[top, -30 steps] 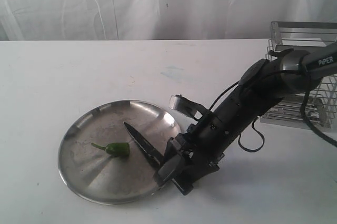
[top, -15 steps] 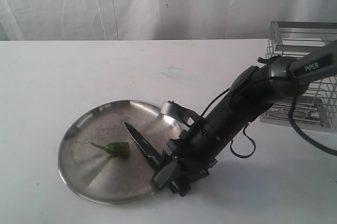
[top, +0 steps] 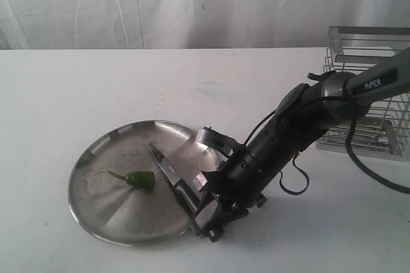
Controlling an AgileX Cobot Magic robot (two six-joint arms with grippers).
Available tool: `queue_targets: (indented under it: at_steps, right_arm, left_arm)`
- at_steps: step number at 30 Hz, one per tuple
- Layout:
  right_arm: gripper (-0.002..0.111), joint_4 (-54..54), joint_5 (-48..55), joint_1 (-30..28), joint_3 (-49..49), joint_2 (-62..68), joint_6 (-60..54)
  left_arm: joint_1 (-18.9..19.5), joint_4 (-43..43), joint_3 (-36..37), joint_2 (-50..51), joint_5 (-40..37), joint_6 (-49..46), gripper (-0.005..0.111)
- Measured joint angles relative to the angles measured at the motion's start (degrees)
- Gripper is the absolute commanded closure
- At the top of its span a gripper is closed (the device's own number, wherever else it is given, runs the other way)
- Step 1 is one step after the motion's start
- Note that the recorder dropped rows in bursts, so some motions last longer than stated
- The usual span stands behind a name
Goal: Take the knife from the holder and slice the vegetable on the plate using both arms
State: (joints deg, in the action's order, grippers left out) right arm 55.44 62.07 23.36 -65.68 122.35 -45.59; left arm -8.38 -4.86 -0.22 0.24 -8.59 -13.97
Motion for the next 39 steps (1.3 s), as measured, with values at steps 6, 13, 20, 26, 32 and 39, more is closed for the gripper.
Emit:
queue_targets:
  at_steps: [6, 13, 20, 26, 32, 39]
  right_arm:
    - [0.108, -0.3, 0.3, 0.0, 0.0, -1.4, 2.4]
    - [0.108, -3.8, 1.8, 0.0, 0.1, -8.2, 6.9]
    - [0.108, -6.9, 4.3, 0.0, 0.2, -15.5, 9.0]
    - [0.108, -19.4, 0.0, 0.0, 1.0, -25.4, 14.8]
    - [0.108, -34.4, -9.1, 0.3, 9.4, -34.7, 25.6]
    - [0.108, -35.4, -18.3, 5.8, 24.3, -45.0, 28.9]
  left_arm:
    - [0.0, 0.0, 0.0, 0.0, 0.0, 0.0, 0.107]
    - [0.0, 0.0, 0.0, 0.0, 0.0, 0.0, 0.107]
    - [0.0, 0.0, 0.0, 0.0, 0.0, 0.0, 0.107]
    - [0.0, 0.0, 0.0, 0.0, 0.0, 0.0, 0.107]
    - [0.0, 0.0, 0.0, 0.0, 0.0, 0.0, 0.107]
    - [0.0, -2.1, 0.0, 0.0, 2.6, 3.8, 0.107]
